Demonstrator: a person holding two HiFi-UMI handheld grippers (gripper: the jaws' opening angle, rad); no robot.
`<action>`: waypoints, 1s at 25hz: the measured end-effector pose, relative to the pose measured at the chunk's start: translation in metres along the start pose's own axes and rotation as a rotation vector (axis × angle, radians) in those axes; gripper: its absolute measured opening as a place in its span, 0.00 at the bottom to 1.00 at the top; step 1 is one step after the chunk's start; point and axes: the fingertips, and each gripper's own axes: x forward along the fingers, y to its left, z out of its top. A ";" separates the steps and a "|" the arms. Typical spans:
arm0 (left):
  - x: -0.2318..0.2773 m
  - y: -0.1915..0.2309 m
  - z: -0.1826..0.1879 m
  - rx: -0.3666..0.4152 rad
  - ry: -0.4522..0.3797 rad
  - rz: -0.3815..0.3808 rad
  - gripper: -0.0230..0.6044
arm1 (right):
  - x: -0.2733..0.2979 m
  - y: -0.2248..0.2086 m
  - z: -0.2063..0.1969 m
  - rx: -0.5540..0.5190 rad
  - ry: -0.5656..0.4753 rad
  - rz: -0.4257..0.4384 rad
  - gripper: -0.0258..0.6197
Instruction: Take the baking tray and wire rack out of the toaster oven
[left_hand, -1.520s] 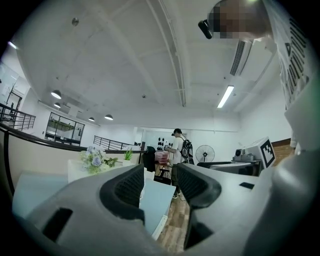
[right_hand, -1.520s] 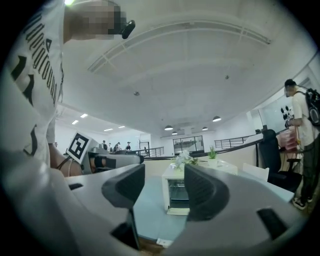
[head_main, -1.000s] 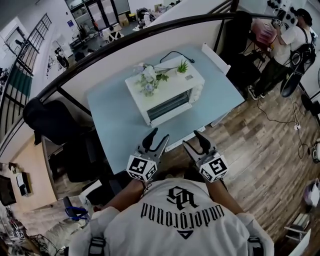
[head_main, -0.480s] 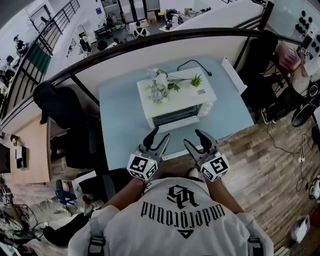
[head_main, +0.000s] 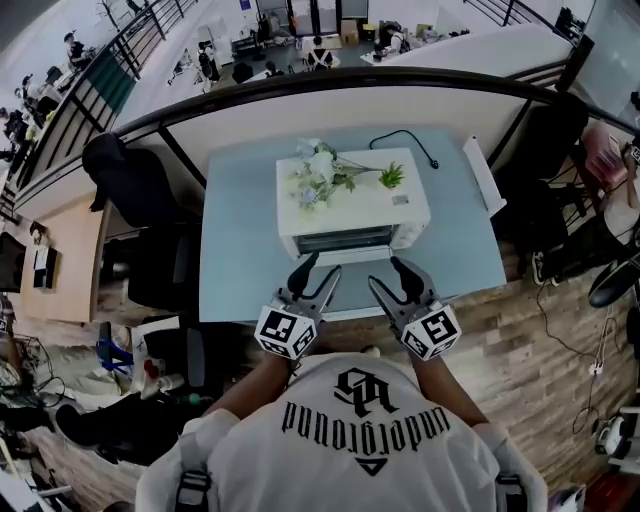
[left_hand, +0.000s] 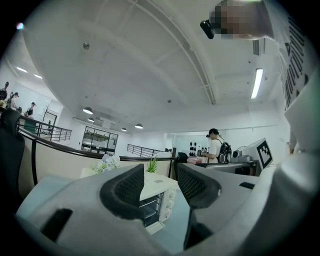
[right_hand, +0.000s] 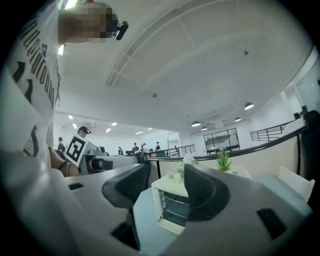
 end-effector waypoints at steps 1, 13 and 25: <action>0.004 -0.004 -0.001 -0.002 -0.001 0.013 0.38 | -0.003 -0.006 0.000 0.004 0.002 0.010 0.40; 0.024 -0.040 -0.022 -0.037 0.010 0.128 0.38 | -0.034 -0.046 -0.015 0.077 0.016 0.109 0.40; 0.030 -0.021 -0.054 -0.174 0.031 0.179 0.38 | -0.018 -0.058 -0.047 0.226 0.068 0.134 0.39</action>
